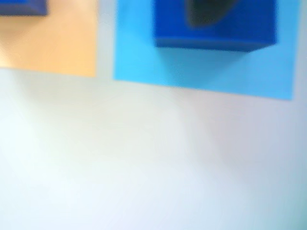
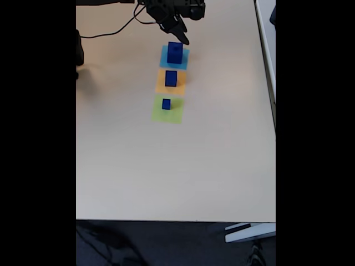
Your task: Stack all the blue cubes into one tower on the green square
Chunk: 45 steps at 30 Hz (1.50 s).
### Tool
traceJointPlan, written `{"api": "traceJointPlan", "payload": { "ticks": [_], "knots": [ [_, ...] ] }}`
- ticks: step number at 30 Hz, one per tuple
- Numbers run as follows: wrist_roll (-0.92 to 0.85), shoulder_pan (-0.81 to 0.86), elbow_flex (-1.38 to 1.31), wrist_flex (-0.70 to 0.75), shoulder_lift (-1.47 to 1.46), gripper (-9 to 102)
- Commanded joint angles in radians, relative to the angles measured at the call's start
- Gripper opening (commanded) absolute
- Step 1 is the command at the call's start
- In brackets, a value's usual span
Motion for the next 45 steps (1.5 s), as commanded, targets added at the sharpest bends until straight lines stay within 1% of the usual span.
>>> {"api": "traceJointPlan", "payload": {
  "ticks": [1, 3, 4, 5, 7, 8, 12, 16, 20, 22, 23, 25, 26, 34, 38, 45],
  "knots": [
    [-0.083, 0.046, -0.077, -0.014, 0.074, 21],
    [-0.100, 0.066, -0.075, -0.014, 0.066, 22],
    [-0.097, 0.075, -0.067, -0.012, 0.060, 24],
    [-0.084, 0.084, -0.058, -0.011, 0.055, 28],
    [-0.060, 0.100, -0.028, -0.014, 0.049, 41],
    [-0.054, 0.106, -0.023, -0.014, 0.037, 42],
    [-0.052, 0.124, -0.020, -0.037, -0.005, 42],
    [-0.014, 0.138, 0.021, -0.058, -0.005, 42],
    [-0.055, 0.146, 0.035, -0.072, 0.017, 42],
    [-0.066, 0.163, 0.038, -0.054, 0.023, 42],
    [-0.084, 0.173, 0.048, -0.048, 0.032, 42],
    [-0.291, 0.193, 0.054, -0.048, 0.040, 42],
    [-0.331, 0.199, 0.055, -0.043, 0.043, 42],
    [-0.339, 0.252, 0.060, -0.055, 0.063, 40],
    [-0.302, 0.272, 0.069, -0.063, 0.041, 42],
    [-0.169, 0.273, 0.158, -0.051, 0.044, 41]
  ]
}}
